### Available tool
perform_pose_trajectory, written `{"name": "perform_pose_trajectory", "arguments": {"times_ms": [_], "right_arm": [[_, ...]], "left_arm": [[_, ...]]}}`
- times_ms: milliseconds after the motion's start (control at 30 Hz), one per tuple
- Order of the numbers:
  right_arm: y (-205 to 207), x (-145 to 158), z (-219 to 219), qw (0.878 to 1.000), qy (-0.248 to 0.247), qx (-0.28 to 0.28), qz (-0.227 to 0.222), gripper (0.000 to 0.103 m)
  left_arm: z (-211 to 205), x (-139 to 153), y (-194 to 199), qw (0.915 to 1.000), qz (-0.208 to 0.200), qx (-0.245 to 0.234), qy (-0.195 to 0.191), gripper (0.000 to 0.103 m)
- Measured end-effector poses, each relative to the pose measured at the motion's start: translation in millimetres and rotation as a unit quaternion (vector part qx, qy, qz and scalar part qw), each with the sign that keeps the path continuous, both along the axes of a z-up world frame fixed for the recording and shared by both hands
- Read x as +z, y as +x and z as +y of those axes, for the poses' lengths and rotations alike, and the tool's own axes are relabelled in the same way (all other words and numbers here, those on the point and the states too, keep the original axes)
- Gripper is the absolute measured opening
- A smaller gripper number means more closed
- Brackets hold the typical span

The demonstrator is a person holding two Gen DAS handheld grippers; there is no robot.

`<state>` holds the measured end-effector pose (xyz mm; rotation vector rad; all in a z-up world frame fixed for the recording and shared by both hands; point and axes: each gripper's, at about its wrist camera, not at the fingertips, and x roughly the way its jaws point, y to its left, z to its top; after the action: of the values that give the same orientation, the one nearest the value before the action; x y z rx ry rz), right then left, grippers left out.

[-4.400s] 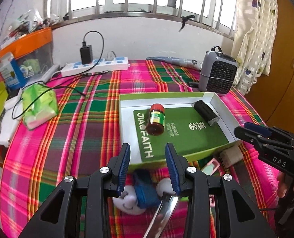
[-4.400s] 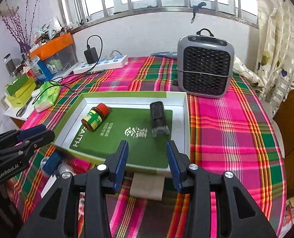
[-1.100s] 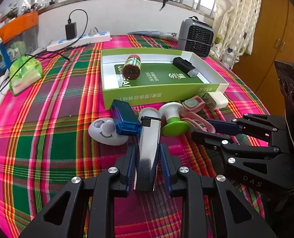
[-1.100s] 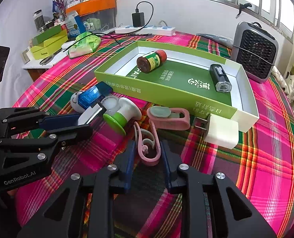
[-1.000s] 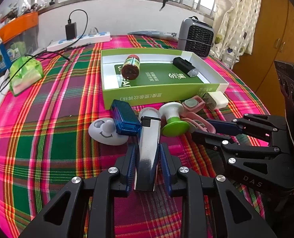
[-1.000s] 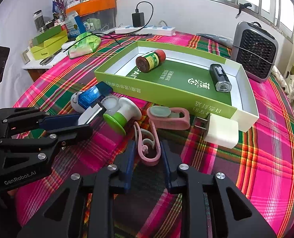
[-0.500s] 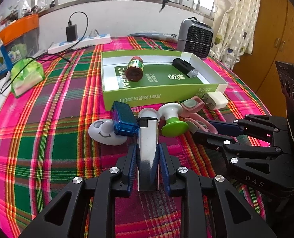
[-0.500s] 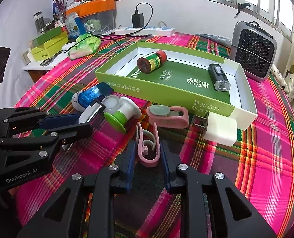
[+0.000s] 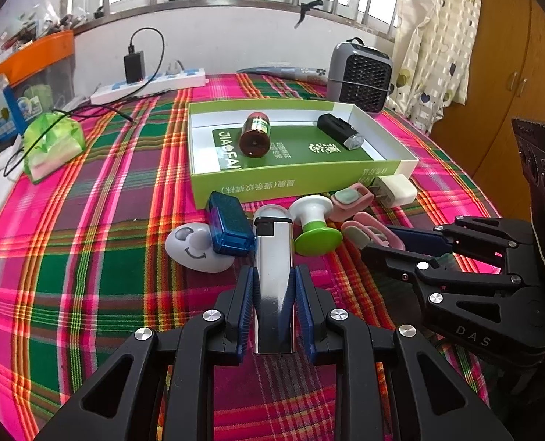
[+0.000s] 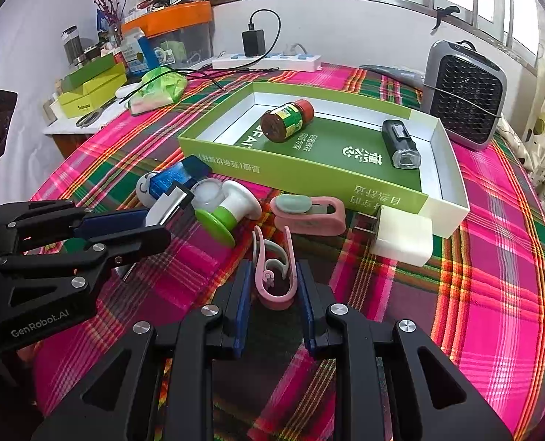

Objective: Organize rigid objects
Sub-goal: 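Lift the silver bar with the left gripper while the right gripper lifts the pink clip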

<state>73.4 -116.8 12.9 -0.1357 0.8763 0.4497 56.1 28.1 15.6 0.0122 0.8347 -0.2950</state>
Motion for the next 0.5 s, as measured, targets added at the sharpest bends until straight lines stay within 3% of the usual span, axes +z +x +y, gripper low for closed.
{"name": "perform_pose_trajectory", "arguments": {"times_ms": [500], "right_arm": [[-7, 12, -10, 1.000, 0.011, -0.012, -0.016, 0.025]], "left_arm": [[-7, 13, -8, 0.9999, -0.016, -0.001, 0.002, 0.022]]}}
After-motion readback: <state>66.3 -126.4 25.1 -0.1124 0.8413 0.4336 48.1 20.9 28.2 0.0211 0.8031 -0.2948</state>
